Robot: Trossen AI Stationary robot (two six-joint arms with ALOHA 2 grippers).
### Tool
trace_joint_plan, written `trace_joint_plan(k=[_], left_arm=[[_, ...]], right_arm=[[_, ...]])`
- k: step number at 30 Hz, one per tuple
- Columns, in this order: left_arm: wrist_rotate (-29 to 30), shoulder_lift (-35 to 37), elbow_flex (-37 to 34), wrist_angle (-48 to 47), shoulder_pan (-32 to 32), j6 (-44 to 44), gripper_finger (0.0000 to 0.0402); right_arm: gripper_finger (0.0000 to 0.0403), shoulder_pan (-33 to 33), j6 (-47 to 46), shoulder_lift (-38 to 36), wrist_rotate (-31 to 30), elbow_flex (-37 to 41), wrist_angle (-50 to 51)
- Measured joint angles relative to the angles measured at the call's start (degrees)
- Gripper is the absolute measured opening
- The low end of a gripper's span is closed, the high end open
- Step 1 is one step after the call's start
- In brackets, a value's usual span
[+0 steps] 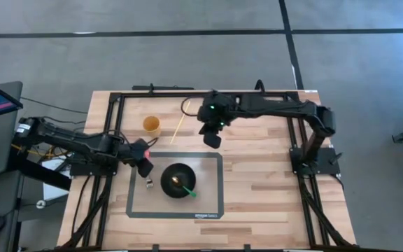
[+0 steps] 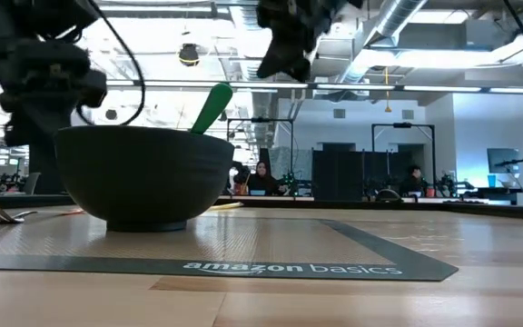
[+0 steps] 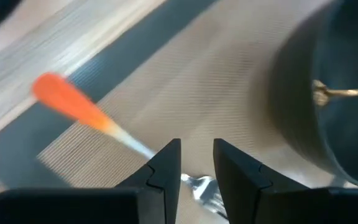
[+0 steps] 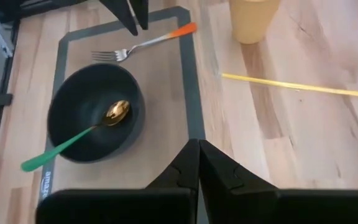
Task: Pick & Place Utensil
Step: Put the orange fork into the black bowl
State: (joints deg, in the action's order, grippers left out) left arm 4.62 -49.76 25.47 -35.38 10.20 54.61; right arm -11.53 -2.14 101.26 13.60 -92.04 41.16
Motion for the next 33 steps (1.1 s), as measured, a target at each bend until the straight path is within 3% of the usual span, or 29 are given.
trace_joint_plan(k=[9,14,18,24,33], left_arm=[[3.16,-0.43,-4.97,-0.34,-0.04,13.43,0.0095],[3.23,-0.66,-8.46,1.70,0.02,17.88,0.0095],[4.05,-0.83,-8.74,5.28,0.02,17.86,0.0095],[4.11,-2.62,-8.74,7.07,0.02,18.11,0.0095],[4.91,-10.79,-8.28,9.37,0.04,19.15,0.0095]], right_arm=[[0.0000,2.32,-2.66,-10.26,-0.05,26.67,-26.34],[0.0000,4.75,-2.45,-11.90,0.05,36.25,-41.67],[0.0000,6.67,0.42,-11.03,0.17,39.57,-49.93],[0.0000,8.60,-1.60,-10.24,2.95,39.96,-48.52],[0.0000,13.26,-2.27,-10.13,3.11,39.87,-49.59]])
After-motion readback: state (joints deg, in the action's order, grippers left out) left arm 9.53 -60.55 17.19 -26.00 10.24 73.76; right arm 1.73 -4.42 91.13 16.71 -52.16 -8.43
